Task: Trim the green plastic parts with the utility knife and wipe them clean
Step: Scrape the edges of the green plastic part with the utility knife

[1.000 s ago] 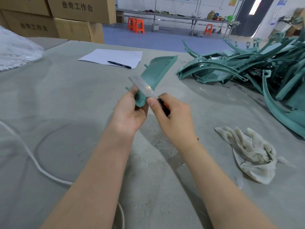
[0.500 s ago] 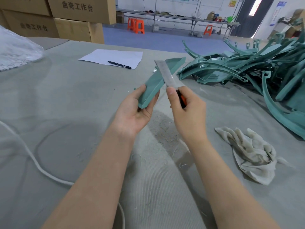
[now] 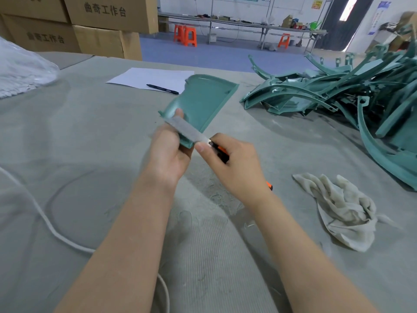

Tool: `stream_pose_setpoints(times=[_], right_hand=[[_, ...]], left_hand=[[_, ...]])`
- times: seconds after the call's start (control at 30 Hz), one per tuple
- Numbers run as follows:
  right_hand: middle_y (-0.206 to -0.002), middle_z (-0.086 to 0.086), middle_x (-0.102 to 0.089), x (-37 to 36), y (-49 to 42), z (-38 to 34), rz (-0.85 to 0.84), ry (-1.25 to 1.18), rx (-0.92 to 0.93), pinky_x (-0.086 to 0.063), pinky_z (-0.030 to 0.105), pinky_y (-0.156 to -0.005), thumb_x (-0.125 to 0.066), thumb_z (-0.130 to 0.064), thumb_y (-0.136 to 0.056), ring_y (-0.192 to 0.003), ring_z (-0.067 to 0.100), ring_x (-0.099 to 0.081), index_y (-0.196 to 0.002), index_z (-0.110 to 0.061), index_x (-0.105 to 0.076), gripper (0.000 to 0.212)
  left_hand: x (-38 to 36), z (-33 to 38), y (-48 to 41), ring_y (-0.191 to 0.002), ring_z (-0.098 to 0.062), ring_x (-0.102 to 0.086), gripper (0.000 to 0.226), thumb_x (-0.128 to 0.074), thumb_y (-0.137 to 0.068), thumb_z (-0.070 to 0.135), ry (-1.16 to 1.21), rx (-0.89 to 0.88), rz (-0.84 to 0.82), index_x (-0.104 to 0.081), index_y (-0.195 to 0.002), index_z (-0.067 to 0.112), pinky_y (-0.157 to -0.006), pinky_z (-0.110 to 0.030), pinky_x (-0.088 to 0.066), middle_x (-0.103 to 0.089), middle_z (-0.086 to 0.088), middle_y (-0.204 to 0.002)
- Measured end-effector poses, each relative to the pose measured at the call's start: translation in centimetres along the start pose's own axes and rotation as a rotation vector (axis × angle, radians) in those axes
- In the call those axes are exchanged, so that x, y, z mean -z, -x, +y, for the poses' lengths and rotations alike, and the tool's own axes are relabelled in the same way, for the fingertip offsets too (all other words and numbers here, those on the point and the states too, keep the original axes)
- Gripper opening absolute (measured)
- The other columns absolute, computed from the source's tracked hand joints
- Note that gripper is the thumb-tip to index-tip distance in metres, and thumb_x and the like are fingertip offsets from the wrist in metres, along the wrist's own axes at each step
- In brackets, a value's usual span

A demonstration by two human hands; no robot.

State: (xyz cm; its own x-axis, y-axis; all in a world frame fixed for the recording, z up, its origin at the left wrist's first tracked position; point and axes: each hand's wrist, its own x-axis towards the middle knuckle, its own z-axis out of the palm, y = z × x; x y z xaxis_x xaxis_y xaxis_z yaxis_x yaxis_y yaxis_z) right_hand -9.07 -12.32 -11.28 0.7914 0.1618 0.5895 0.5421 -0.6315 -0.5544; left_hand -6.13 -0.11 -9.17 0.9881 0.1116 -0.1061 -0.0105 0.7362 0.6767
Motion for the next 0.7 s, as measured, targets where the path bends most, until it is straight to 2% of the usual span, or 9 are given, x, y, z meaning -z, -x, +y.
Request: stream_pose_setpoints(times=[0.07, 0.17, 0.27, 0.57, 0.7], right_hand=[[-0.050, -0.006, -0.033, 0.2, -0.1, 0.2, 0.062, -0.038, -0.042, -0.029, 0.032, -0.050, -0.050, -0.050, -0.090, -0.051, 0.012, -0.032, -0.065, -0.015, -0.045, 0.044], [-0.050, -0.005, -0.031, 0.9, -0.4, 0.7, 0.180, -0.060, -0.131, -0.026, 0.032, -0.051, -0.051, -0.050, -0.093, -0.051, 0.013, -0.029, -0.066, -0.012, -0.042, 0.048], [-0.053, -0.005, -0.032, 1.3, -0.5, 1.3, 0.204, -0.048, -0.214, -0.029, 0.036, -0.054, -0.051, -0.048, -0.095, -0.055, 0.016, -0.031, -0.068, -0.006, -0.044, 0.050], [-0.052, -0.004, -0.033, 1.1, -0.4, 1.1, 0.152, -0.021, -0.203, -0.030, 0.036, -0.052, -0.050, -0.048, -0.096, -0.053, 0.017, -0.033, -0.069, -0.007, -0.047, 0.049], [-0.050, -0.004, -0.035, 0.7, -0.2, 0.6, 0.072, 0.039, -0.168, -0.027, 0.033, -0.052, -0.050, -0.049, -0.095, -0.053, 0.020, -0.036, -0.062, -0.020, -0.037, 0.046]], left_hand=[[0.0, 0.0, 0.1, -0.071, -0.010, -0.068, 0.022, -0.046, -0.101, 0.018, -0.064, -0.084, -0.006, -0.061, -0.113, 0.007, -0.064, -0.022, -0.057, -0.072, -0.003, -0.085], [-0.2, -0.2, 0.4, -0.088, -0.016, -0.070, 0.027, -0.045, -0.102, 0.020, -0.179, -0.154, -0.026, -0.060, -0.120, 0.007, -0.078, -0.028, -0.058, -0.071, -0.009, -0.105], [-0.4, -0.4, 0.8, -0.097, -0.018, -0.070, 0.030, -0.046, -0.102, 0.021, -0.225, -0.184, -0.044, -0.059, -0.124, 0.006, -0.080, -0.028, -0.057, -0.070, -0.009, -0.113], [-0.7, -0.3, 1.1, -0.096, -0.017, -0.069, 0.025, -0.045, -0.102, 0.019, -0.270, -0.266, -0.041, -0.062, -0.117, 0.009, -0.082, -0.029, -0.056, -0.070, -0.008, -0.111], [-0.7, -0.3, 0.9, -0.091, -0.015, -0.068, 0.020, -0.045, -0.102, 0.020, -0.295, -0.328, -0.024, -0.063, -0.108, 0.013, -0.083, -0.030, -0.056, -0.070, -0.005, -0.103]])
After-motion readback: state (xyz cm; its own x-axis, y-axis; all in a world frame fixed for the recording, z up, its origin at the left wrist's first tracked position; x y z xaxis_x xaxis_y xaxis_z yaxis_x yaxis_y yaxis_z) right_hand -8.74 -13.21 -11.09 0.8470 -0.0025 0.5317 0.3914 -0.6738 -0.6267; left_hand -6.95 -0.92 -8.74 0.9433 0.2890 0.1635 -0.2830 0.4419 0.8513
